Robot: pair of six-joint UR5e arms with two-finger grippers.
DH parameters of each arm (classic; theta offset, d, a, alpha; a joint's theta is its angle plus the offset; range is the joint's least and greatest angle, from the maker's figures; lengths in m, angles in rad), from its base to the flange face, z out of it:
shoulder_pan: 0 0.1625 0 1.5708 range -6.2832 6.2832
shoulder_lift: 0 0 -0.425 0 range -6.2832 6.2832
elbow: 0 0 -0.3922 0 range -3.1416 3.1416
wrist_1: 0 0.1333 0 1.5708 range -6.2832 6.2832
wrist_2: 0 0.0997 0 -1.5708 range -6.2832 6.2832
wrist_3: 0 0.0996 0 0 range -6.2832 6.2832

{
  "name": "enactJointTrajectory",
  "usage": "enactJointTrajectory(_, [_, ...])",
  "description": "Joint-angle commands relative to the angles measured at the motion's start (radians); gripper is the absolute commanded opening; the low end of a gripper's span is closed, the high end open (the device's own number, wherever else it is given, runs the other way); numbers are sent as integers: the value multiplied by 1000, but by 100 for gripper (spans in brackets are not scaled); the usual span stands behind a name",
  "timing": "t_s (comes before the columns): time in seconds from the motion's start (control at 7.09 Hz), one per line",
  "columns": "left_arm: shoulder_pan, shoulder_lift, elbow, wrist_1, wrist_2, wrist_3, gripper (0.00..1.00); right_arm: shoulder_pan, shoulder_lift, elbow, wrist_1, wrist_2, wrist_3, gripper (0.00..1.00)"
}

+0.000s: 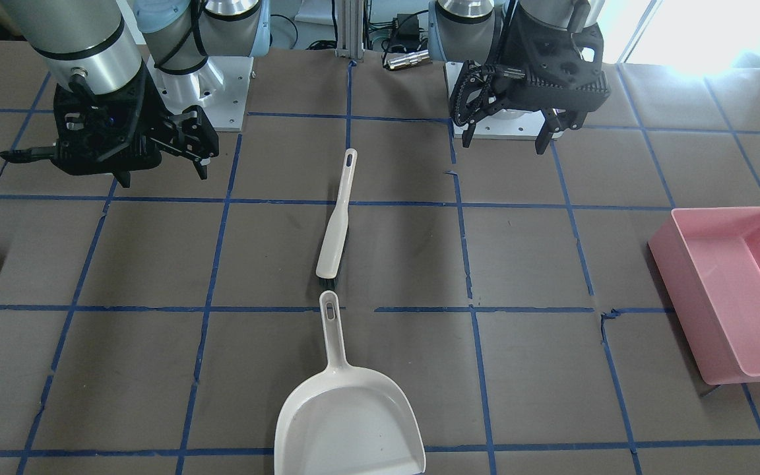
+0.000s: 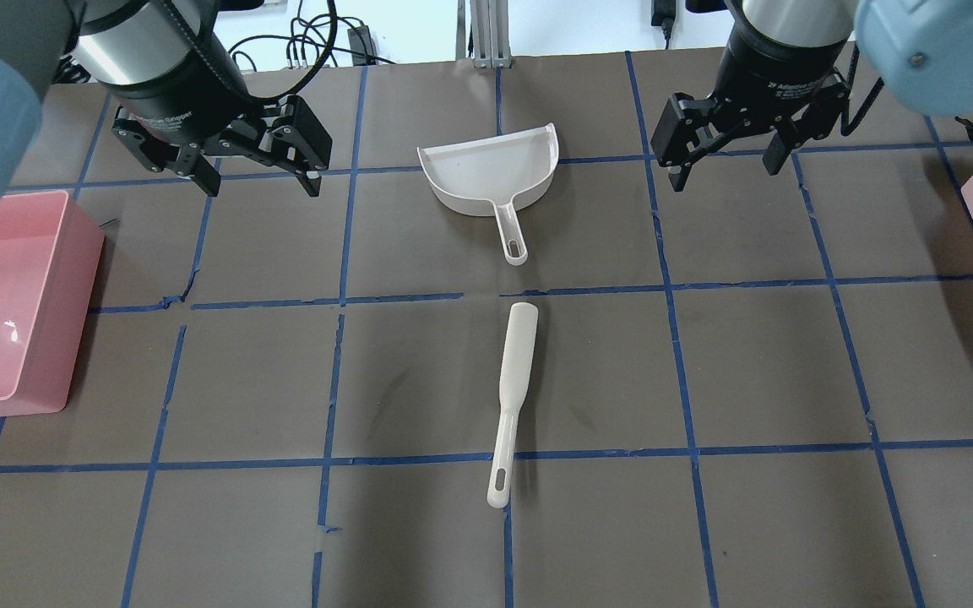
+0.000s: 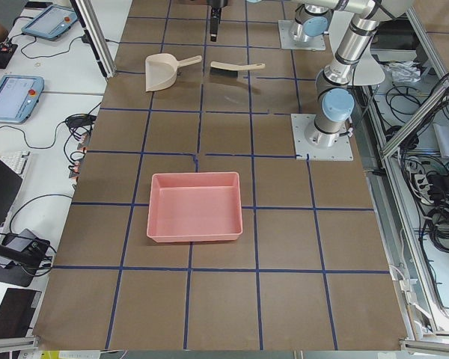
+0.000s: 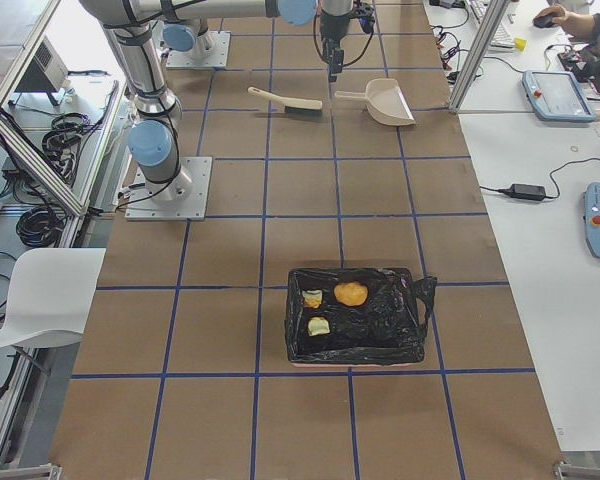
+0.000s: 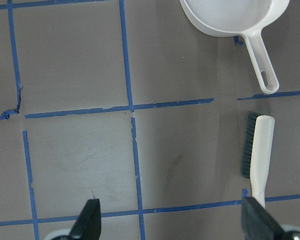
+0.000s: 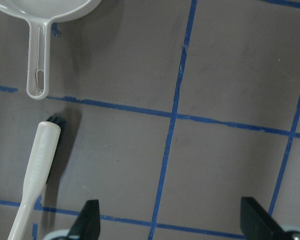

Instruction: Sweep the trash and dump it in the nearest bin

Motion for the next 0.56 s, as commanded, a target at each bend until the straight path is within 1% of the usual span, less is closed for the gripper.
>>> enactJointTrajectory(0.0, [2, 9, -2, -2, 3, 2, 100, 1, -3, -2, 10, 17, 31, 100])
enactJointTrajectory(0.14, [2, 10, -2, -2, 3, 3, 100, 1, -5, -1, 9, 15, 33, 100])
enactJointTrajectory(0.42, [2, 12, -4, -5, 0, 5, 100, 4, -12, 2, 9, -35, 30, 100])
